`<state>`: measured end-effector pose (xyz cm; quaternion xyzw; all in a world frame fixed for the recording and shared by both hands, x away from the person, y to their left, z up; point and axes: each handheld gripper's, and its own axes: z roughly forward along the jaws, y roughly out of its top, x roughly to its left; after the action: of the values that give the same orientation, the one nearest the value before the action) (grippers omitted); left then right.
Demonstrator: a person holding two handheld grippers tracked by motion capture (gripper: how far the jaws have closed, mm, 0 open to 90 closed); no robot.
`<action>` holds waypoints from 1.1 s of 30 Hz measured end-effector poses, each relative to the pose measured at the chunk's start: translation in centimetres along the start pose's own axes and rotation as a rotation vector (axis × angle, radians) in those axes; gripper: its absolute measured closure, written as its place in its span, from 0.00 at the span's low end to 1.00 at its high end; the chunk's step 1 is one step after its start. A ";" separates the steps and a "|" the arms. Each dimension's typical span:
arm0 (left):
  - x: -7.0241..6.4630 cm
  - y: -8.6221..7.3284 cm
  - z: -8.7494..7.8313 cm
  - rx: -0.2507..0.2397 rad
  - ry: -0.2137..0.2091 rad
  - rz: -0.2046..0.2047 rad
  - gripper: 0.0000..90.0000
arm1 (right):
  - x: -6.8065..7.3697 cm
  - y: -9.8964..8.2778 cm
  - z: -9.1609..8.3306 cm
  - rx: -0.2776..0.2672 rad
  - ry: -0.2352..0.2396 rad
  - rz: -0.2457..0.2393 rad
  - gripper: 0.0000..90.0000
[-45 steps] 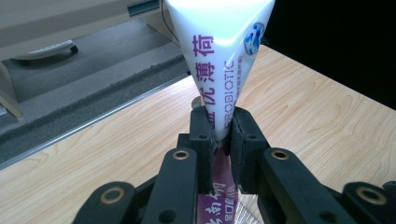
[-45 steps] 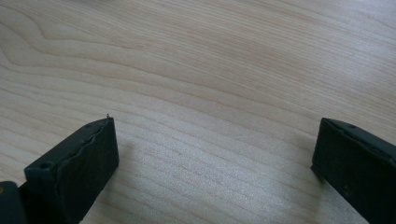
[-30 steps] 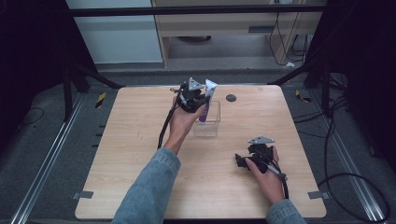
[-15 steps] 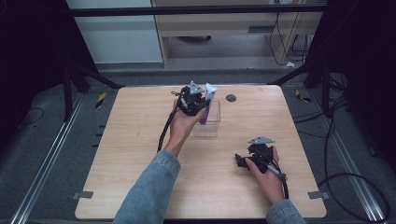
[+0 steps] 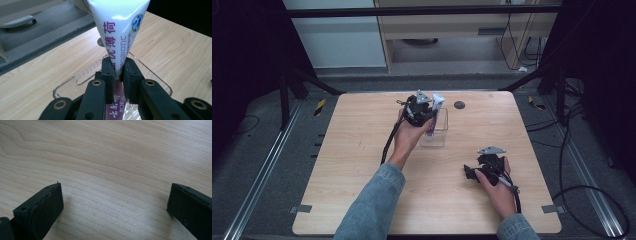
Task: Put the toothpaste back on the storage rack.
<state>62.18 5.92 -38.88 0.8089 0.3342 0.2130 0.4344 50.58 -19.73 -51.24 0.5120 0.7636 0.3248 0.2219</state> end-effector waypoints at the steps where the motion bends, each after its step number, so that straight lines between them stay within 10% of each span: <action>1: 0.0 0.0 0.0 0.003 -0.002 -0.002 0.89 | 0.0 0.0 0.0 0.001 0.000 -0.001 0.01; 33: -0.7 -0.1 0.6 0.036 -0.004 0.015 0.89 | 0.0 0.0 0.0 0.000 0.000 0.000 0.01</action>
<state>62.06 5.10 -39.28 0.8195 0.3311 0.2083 0.4188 50.58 -19.73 -51.24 0.5121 0.7636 0.3247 0.2219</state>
